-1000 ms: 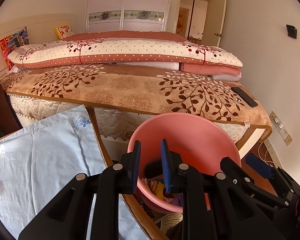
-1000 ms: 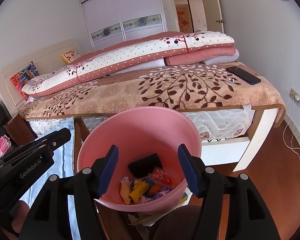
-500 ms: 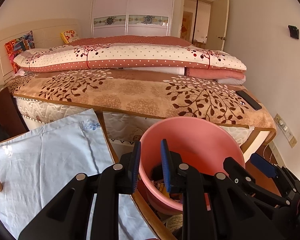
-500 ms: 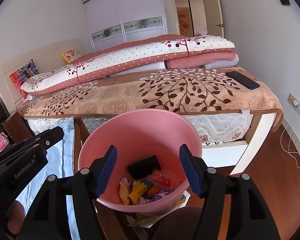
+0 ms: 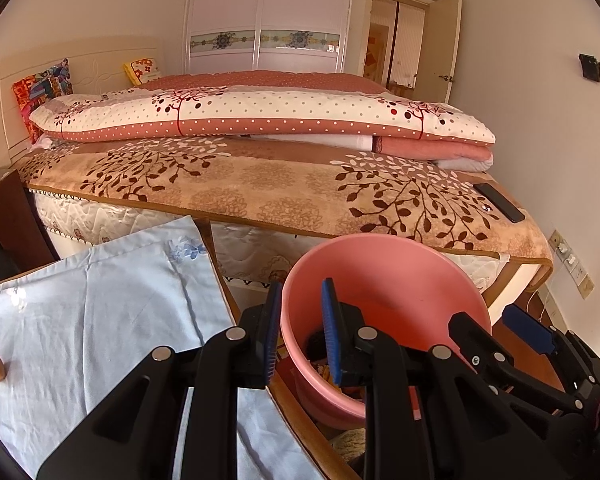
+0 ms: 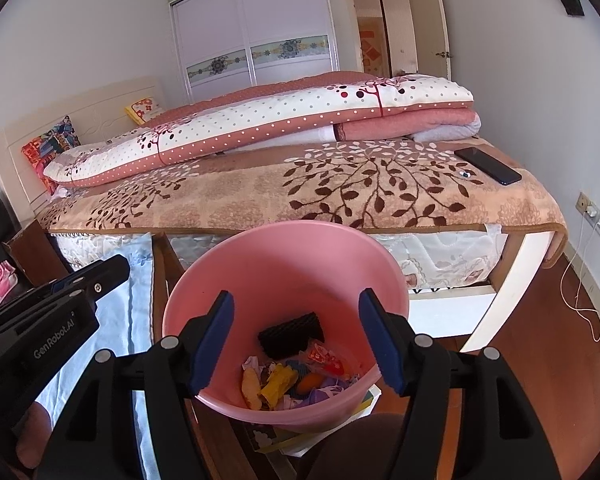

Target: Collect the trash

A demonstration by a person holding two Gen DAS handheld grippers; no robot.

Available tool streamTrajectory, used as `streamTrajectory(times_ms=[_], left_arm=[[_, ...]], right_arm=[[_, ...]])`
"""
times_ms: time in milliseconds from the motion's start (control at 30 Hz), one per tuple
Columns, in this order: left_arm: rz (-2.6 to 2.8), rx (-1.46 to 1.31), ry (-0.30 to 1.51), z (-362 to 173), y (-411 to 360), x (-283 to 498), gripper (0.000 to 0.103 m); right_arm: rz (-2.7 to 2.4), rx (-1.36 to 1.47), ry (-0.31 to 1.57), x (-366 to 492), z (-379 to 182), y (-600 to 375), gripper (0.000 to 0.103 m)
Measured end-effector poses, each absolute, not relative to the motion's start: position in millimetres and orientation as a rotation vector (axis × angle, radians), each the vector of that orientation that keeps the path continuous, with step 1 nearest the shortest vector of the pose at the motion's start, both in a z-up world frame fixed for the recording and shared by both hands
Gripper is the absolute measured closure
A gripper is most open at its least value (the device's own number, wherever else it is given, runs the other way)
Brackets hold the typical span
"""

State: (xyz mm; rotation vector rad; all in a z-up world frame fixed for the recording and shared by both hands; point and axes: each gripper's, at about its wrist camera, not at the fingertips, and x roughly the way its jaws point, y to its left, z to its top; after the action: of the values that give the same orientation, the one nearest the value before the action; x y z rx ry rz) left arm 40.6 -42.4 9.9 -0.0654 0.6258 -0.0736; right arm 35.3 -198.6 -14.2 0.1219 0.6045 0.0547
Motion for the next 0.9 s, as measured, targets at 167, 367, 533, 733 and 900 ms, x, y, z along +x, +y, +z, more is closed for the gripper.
streamTrajectory(times_ms=[167,367,533,733,900], left_arm=[[-0.074,-0.066,0.627,9.9,-41.6,40.4,0.083],[-0.075,-0.068,0.629,8.8,-39.6,40.2,0.083],[-0.075,-0.068,0.63,8.7,-39.3,40.4,0.083],[-0.076,-0.07,0.633,7.4,-38.2,40.2,0.083],[-0.075,-0.074,0.639,3.5,-37.2,39.8,0.083]], right_arm=[[0.055,0.119,0.606,35.3,-13.6,-197.4,0.039],[0.056,0.118,0.609,35.7,-12.9,-196.3,0.039],[0.058,0.115,0.61,35.9,-13.1,-195.5,0.039],[0.061,0.11,0.614,36.6,-14.2,-192.4,0.039],[0.061,0.106,0.616,37.1,-16.1,-190.9,0.039]])
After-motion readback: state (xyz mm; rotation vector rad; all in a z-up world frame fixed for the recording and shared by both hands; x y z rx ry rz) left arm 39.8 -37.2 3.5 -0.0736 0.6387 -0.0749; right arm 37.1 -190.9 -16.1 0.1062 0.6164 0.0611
